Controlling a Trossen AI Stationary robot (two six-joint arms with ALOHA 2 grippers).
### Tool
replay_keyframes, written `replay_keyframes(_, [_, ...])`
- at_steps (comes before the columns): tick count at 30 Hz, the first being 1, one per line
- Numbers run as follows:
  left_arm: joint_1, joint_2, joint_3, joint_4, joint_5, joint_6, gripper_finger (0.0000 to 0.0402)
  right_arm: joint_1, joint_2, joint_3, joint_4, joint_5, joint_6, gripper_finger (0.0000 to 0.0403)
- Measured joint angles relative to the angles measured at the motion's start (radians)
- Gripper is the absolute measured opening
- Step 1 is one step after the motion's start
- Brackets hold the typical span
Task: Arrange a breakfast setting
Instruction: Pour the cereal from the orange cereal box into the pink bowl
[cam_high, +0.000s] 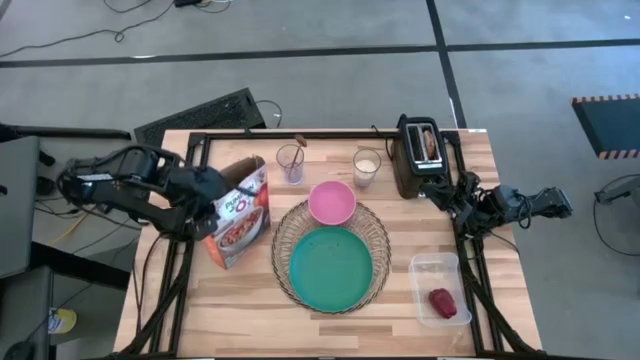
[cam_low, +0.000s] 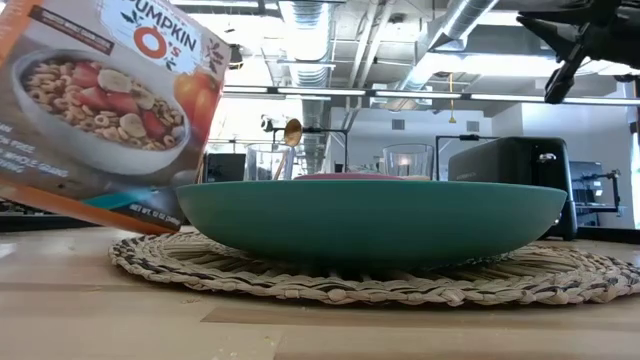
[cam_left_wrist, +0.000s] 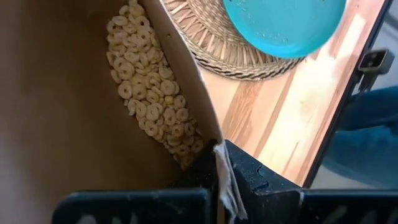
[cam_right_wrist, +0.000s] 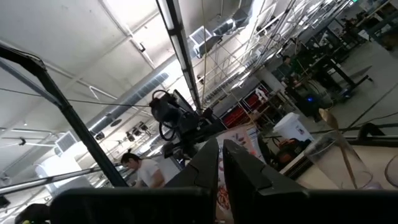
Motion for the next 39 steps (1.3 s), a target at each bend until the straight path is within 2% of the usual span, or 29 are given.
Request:
replay_keyframes(9, [-0.249,0.027,-0.033,0.001,-0.106,-0.063,0.0,0.0,0.004,0.0,-0.013,0.019,0.055,0.0052])
replay_keyframes(14, [-0.352,0.028,-0.054,0.004,-0.184,-0.131,0.0,0.005,0.082,0.0,-0.003,-0.018,0.126,0.0047])
replay_keyframes(18, [-0.422,0.026,-0.054,0.013,-0.224,-0.172,0.0,0.005,0.242,0.016,0.057,-0.039,0.166,0.0031])
replay_keyframes(22, [-0.485,0.026,-0.055,0.015,-0.246,-0.183,0.0,0.01,0.448,0.12,0.07,-0.065,0.135,0.0021])
replay_keyframes(28, [-0.529,0.026,-0.055,0.015,-0.276,-0.183,0.0,0.011,0.737,0.299,0.068,-0.088,0.074,0.0039])
replay_keyframes(35, [-0.558,0.039,-0.056,0.02,-0.279,-0.095,0.0,0.016,1.01,0.484,0.072,-0.148,0.026,0.0038])
replay_keyframes(39, [-0.558,0.06,-0.056,0.025,-0.266,-0.027,0.0,0.016,1.152,0.571,0.069,-0.148,0.034,0.0038])
